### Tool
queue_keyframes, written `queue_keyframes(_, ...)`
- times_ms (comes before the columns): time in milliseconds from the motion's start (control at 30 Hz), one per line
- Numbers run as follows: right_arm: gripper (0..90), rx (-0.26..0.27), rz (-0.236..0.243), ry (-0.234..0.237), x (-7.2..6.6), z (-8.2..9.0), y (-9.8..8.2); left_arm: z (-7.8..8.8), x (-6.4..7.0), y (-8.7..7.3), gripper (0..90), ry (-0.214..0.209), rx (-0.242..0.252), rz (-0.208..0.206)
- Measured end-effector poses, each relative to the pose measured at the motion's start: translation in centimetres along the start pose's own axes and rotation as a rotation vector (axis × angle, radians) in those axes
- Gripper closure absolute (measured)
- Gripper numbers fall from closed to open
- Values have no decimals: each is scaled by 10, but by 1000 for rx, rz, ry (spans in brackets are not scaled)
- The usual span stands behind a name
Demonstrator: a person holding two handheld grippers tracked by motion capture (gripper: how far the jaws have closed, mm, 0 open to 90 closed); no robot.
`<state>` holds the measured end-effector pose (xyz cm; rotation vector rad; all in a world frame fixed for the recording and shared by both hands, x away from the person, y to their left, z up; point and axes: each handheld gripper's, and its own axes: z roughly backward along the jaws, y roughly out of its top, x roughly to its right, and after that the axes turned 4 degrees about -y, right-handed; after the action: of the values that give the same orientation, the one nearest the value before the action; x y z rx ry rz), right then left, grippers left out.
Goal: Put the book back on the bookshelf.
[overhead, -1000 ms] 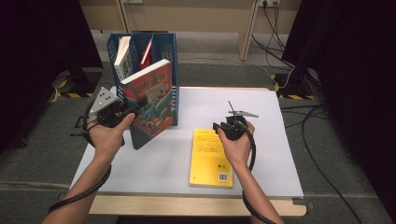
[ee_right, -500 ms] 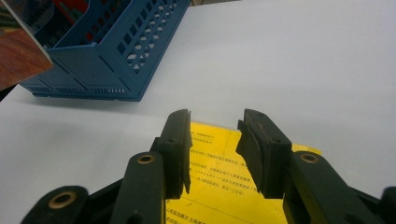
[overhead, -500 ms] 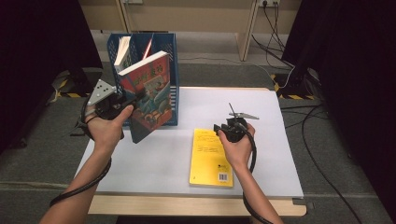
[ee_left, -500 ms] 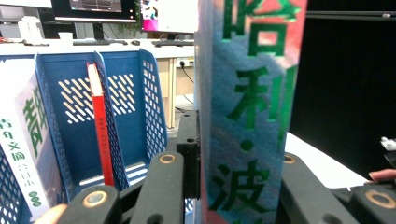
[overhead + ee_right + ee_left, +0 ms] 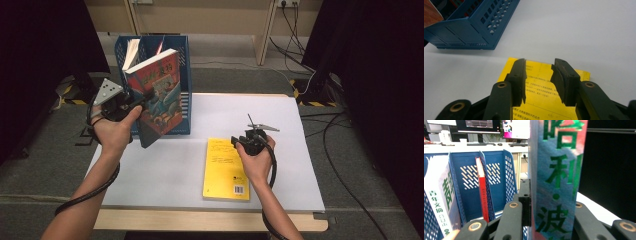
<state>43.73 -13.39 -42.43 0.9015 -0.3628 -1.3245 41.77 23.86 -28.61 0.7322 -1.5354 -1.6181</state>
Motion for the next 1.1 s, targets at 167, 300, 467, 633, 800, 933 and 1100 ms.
queue_keyframes(167, 621, -1, -5, -4, 2, 0, -3, -3, -2, 3, 744, 7, 4, 0)
queue_keyframes(300, 620, 2, 0, -5, 3, 1, -4, -7, -4, 5, 744, 11, 9, 4)
queue_keyframes(467, 617, 2, 2, -16, 5, 2, -6, -12, -7, 7, 743, 20, 5, 5)
queue_keyframes(633, 618, 5, -3, -17, 8, 4, -8, -17, -8, 10, 743, 24, 10, 6)
queue_keyframes(800, 619, 7, -3, -22, 10, 4, -10, -24, -9, 12, 743, 30, 7, 9)
queue_keyframes(933, 619, 6, -2, -25, 13, 5, -12, -30, -10, 12, 744, 33, 8, 13)
queue_keyframes(1100, 619, 3, -8, -27, 16, 8, -14, -38, -11, 12, 744, 36, 7, 12)
